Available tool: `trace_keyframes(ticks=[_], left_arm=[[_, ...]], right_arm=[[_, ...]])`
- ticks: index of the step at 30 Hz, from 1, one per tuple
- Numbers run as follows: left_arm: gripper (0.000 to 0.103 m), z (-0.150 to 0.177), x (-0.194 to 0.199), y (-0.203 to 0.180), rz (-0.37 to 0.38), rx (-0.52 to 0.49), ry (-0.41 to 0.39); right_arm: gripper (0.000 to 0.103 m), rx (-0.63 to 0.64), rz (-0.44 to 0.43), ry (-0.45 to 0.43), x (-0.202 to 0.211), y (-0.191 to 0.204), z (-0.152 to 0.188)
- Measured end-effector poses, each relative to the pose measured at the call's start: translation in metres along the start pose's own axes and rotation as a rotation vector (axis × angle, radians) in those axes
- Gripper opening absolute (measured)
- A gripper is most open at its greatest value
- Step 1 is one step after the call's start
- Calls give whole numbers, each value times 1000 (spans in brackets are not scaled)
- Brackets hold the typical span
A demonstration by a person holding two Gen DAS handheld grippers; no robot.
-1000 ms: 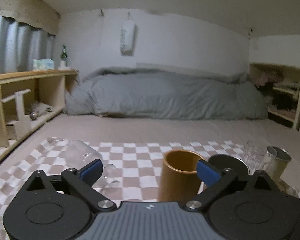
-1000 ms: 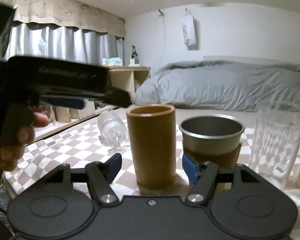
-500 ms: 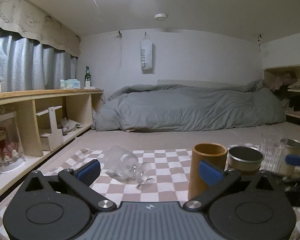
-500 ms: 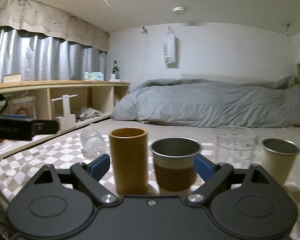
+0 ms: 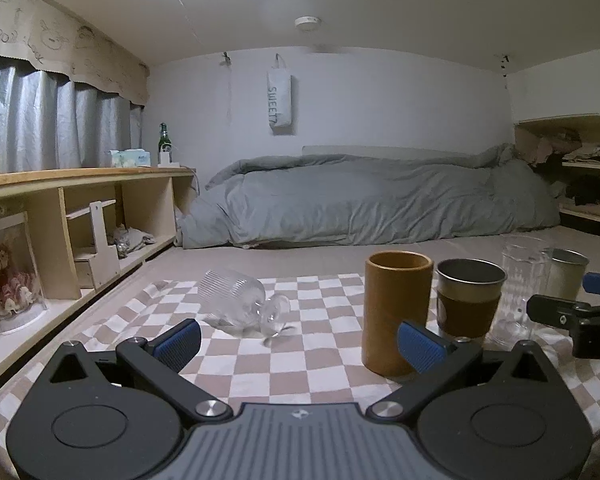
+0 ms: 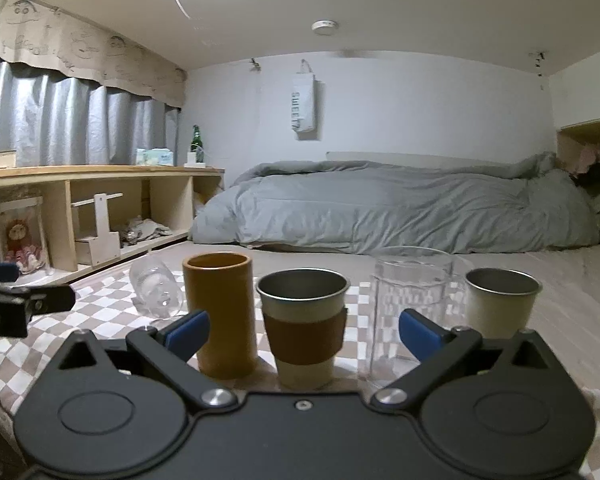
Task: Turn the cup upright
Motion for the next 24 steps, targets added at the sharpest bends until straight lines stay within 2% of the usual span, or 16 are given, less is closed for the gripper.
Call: trace_keyframes(ticks=[24], left_arm=[[103,0,4,-2,2,9,22]], right_arm=[[102,34,70,61,9,-4,2]])
Point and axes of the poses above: each gripper's, at about its wrist camera, not at the fingertips, and x roughly against the way its jaws point, y to its left, z to its underside, the point moved 8 cm from there along -x, roughly the way its jaws point, and after that the axes turned 12 degrees about z, right-handed, at the moved point
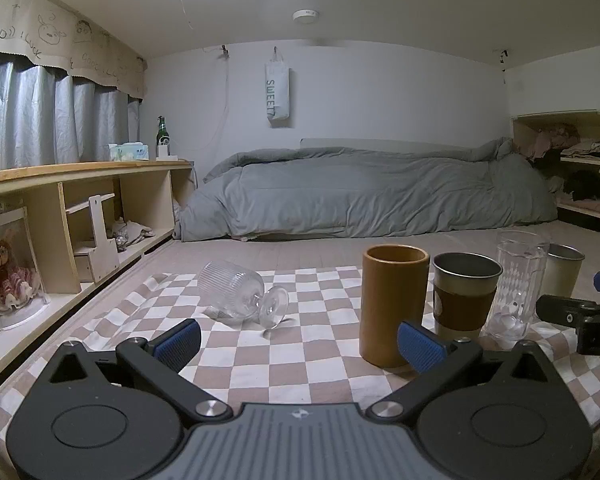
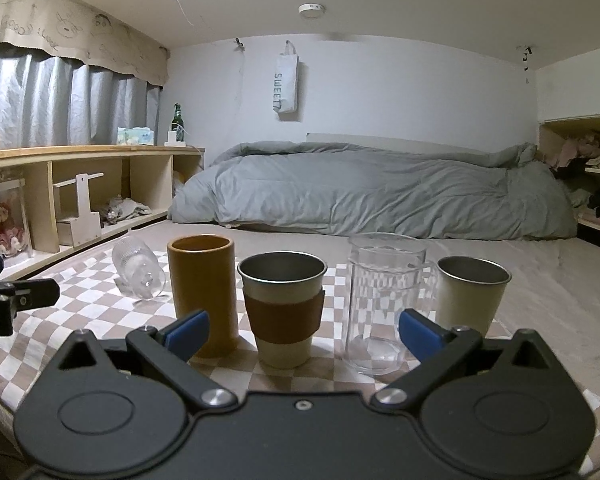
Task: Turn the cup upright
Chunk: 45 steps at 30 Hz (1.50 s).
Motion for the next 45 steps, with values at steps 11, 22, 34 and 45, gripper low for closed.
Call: trace_keyframes(ticks=[11,22,34,45], left_arm=[[103,0,0,1,1,0,1],[103,1,-1,0,3,-1,2],[103,1,-2,-1,6,1,3],[103,2,-2,-1,5,0,4]], right_arm=[[102,7,14,-4,-1,0,0],[102,9,14,-4,0,0,0],[102,16,14,-6,0,0,-1],[102,24,9,-8,0,0,-2]])
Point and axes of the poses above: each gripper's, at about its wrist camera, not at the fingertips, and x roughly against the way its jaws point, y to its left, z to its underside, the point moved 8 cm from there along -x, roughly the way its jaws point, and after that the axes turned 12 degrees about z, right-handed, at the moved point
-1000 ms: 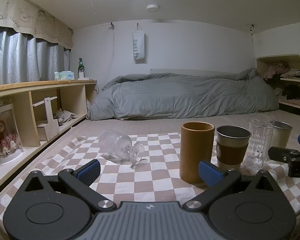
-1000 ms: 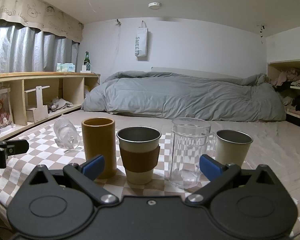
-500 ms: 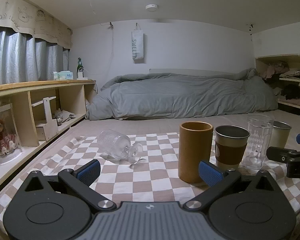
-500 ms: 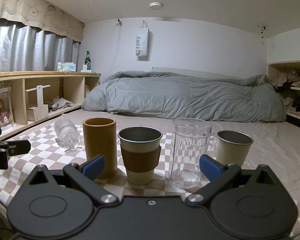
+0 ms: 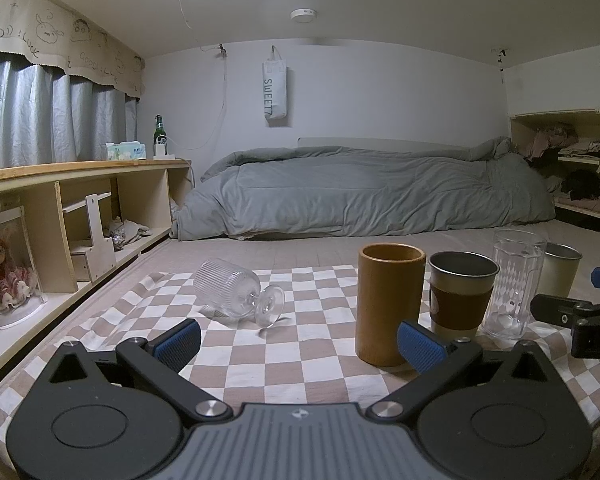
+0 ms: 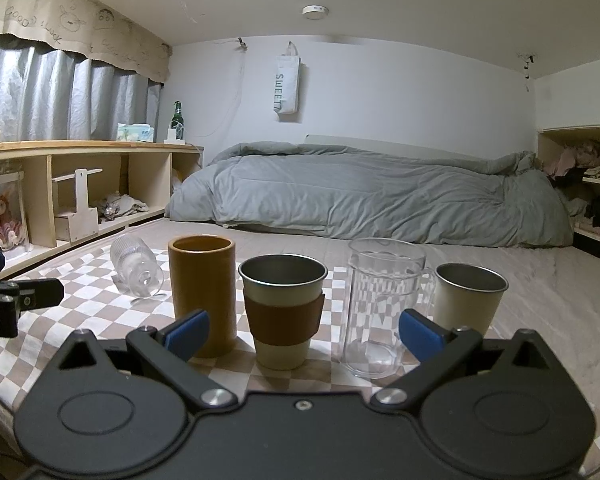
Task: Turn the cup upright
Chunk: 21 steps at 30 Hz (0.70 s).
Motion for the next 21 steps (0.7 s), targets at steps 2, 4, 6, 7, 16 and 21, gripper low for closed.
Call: trace_keyframes(ticks=[2,4,6,7,16,21], left_arm=[[103,0,0,-1,1,-1,1],[103,0,-1,-2,2,-2,2],[103,0,-1,-2,2,-2,2],[103,0,-1,-2,3,-2,2],[103,1,-2,-4,8,-2,2],[103,1,-2,-3,7,-1,3]], right_arm=[[102,0,-1,0,0,0,0],[102,0,0,0,0,0,0],[102,2,-2,-1,0,0,0],[102,3,-3,-1,0,0,0],[102,10,-8,-1,0,0,0],[102,15,-12,0,-1,0,0]])
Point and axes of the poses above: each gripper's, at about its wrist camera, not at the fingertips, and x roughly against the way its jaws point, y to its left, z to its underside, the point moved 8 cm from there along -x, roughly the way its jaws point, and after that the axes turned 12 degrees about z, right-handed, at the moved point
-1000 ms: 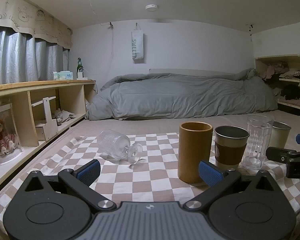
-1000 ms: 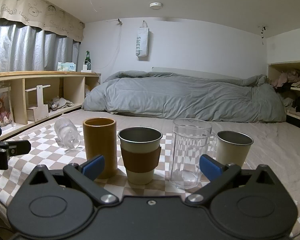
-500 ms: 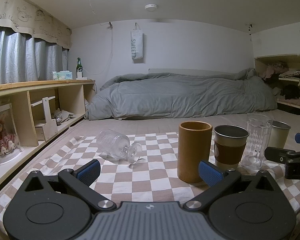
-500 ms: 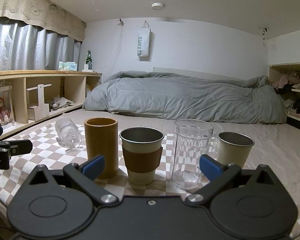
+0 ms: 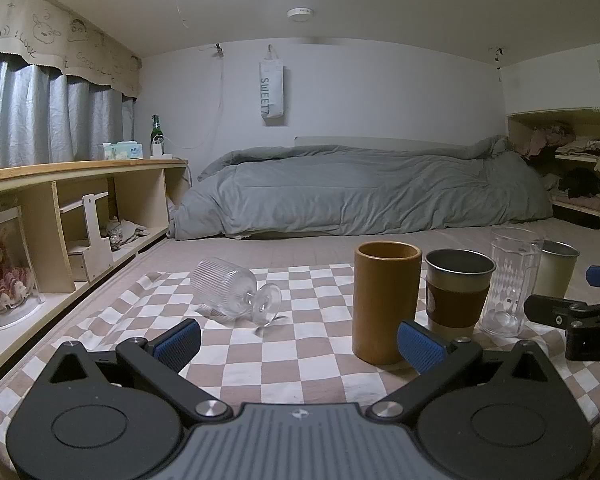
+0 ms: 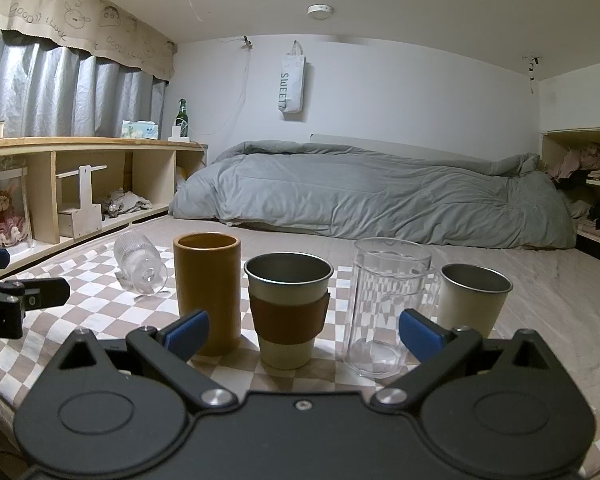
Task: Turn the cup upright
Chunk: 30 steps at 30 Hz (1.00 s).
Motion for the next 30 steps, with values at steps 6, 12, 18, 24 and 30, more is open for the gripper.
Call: trace_keyframes(ticks=[6,12,18,24,30], left_arm=[[103,0,0,0,1,0,0],[103,0,0,0,0,0,0],[103,0,0,0,0,0,0],[103,0,0,0,1,0,0],[103,0,0,0,0,1,1]], right_arm=[[102,-1,0,-2,-1,-1,-1],[102,-1,-1,-2,0,0,-1],[102,6,-8,-7,1,-1,-1],[102,3,-6,-7,1,-1,-1],[102,3,-6,-7,1,-1,-1]])
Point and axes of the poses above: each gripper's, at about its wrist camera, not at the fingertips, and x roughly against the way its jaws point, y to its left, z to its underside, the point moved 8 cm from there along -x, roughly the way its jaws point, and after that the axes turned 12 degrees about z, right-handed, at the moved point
